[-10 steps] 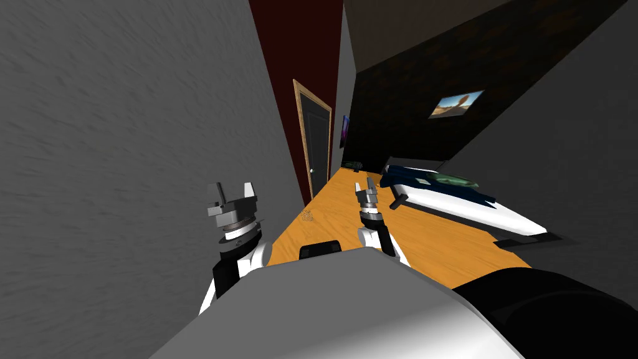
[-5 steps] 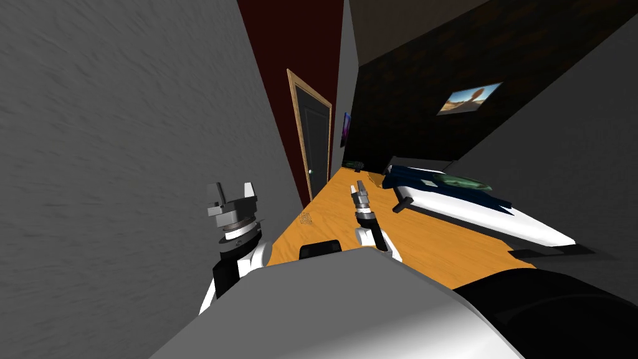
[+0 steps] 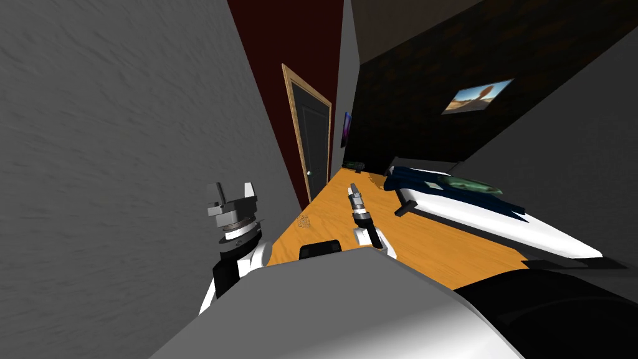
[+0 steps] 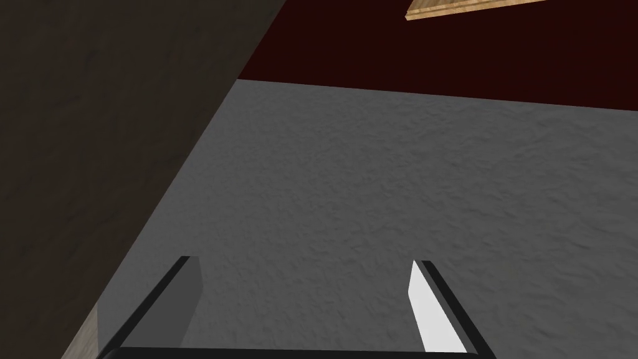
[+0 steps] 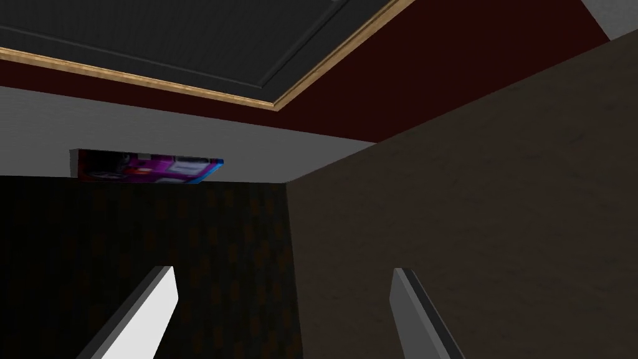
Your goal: Pull the door open
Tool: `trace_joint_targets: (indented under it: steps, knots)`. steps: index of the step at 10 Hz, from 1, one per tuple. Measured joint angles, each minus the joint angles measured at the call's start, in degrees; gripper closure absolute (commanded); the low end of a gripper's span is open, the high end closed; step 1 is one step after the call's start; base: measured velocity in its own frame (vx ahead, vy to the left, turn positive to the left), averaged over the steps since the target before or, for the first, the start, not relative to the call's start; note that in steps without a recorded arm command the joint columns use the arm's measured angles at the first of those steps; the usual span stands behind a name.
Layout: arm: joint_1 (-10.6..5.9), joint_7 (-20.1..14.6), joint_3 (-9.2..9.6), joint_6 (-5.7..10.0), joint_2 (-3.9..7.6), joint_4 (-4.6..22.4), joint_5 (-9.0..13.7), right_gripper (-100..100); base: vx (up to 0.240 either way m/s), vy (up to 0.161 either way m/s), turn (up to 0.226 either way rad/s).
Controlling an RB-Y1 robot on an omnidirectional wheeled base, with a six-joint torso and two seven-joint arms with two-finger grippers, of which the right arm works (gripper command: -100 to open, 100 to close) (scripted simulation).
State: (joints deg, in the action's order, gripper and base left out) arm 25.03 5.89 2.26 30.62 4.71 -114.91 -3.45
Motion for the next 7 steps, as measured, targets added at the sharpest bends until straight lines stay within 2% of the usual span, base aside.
trace_joint_targets:
  steps: [5, 7]
  knots:
    - [-2.24, 4.51, 1.10, 0.75, 0.71, 4.96, -2.35, -100, 0.095, -0.060, 0.015]
    - [-3.10, 6.61, 1.51, 1.86, 1.08, 7.95, -3.41, -100, 0.133, -0.075, 0.023]
